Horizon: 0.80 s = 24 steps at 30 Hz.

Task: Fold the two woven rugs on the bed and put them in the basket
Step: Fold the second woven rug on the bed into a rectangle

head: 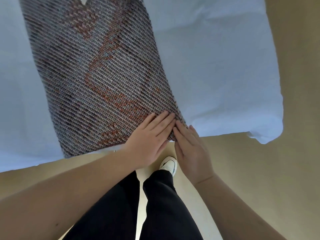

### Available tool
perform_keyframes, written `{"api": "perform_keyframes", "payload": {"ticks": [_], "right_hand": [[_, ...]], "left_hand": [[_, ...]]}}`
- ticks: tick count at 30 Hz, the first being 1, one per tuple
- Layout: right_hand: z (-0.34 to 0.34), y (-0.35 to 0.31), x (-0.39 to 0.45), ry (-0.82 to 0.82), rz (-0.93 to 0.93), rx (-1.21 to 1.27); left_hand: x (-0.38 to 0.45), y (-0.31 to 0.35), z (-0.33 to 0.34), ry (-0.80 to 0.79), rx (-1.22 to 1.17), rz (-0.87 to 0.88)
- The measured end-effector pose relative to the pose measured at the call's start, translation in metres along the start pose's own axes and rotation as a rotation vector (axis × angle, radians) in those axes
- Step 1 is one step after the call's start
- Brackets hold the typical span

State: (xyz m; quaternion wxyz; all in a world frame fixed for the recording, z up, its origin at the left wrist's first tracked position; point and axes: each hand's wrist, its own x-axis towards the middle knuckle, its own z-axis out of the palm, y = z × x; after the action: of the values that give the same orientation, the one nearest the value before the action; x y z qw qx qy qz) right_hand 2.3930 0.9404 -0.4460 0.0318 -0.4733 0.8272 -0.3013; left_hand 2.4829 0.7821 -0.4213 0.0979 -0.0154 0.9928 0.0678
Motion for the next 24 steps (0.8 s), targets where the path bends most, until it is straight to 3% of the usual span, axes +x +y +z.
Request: {"api": "perform_keyframes", "payload": {"ticks": [4,10,14,24], "right_hand": [[0.01,0.005,-0.009,-0.216,0.077,-0.13],[0.01,-0.014,0.036,-0.043,0.097,-0.069],[0.021,-0.034,0.102,-0.165,0.041,-0.065],[0.041,-0.054,0.24,-0.412,0.197,-0.212]], "left_hand": [[-0.005,-0.006,0.007,-0.145,0.074,-0.02],[0.001,-0.055,-0.009,-0.116,0.032,-0.098],[0.017,-0.109,-0.021,-0.131,0.027,-0.144],[0.071,-0.217,-0.057,-0.092,-0.066,-0.236]]}}
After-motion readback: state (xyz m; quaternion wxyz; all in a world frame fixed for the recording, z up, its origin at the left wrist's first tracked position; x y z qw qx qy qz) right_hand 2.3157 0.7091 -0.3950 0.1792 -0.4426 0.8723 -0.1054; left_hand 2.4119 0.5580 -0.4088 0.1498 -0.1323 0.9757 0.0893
